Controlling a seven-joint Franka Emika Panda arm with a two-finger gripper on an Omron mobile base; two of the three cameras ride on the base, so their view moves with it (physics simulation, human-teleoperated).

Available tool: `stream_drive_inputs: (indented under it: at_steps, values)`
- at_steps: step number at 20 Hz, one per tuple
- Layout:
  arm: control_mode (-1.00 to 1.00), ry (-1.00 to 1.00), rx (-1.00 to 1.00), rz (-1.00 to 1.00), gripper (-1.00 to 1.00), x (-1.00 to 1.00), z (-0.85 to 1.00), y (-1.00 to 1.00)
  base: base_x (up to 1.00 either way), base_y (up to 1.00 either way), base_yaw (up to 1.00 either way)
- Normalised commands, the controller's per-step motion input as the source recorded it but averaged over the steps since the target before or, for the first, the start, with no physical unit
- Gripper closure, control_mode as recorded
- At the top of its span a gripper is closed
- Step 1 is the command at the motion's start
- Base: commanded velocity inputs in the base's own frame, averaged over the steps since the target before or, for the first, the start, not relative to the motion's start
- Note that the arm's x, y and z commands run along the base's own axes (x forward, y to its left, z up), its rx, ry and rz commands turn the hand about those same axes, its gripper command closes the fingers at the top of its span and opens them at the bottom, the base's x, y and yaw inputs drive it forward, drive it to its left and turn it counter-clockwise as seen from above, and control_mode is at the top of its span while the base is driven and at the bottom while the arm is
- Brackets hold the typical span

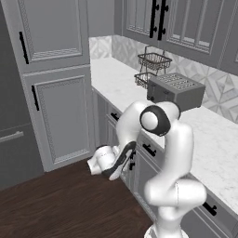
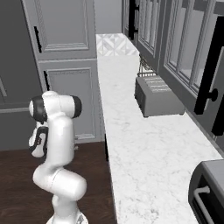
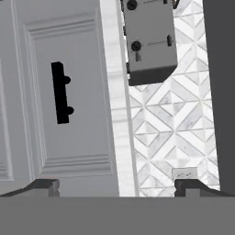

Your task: Take a straw from the drawer in front and place it inside the glass cup on the dining counter.

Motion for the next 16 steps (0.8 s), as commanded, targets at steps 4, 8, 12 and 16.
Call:
stream_drive_inputs:
  at_steps: [4, 8, 12, 16]
  values:
    - [-1.00, -0.06, -0.12, -0.28, -1.00, 0.07, -0.03, -0.28, 0.00, 0.00, 0.00]
    - [-1.00, 0.00, -0.02, -0.20, -1.00, 0.23, 0.00, -0.51, 0.00, 0.00, 0.00]
    - [-1.00, -0.06, 0.00, 0.00, -1.00, 0.06, 0.00, -0.59, 0.00, 0.00, 0.00]
    - [-1.00, -0.09, 0.01, 0.13, -1.00, 0.00, 0.00, -0.54, 0.00, 0.00, 0.00]
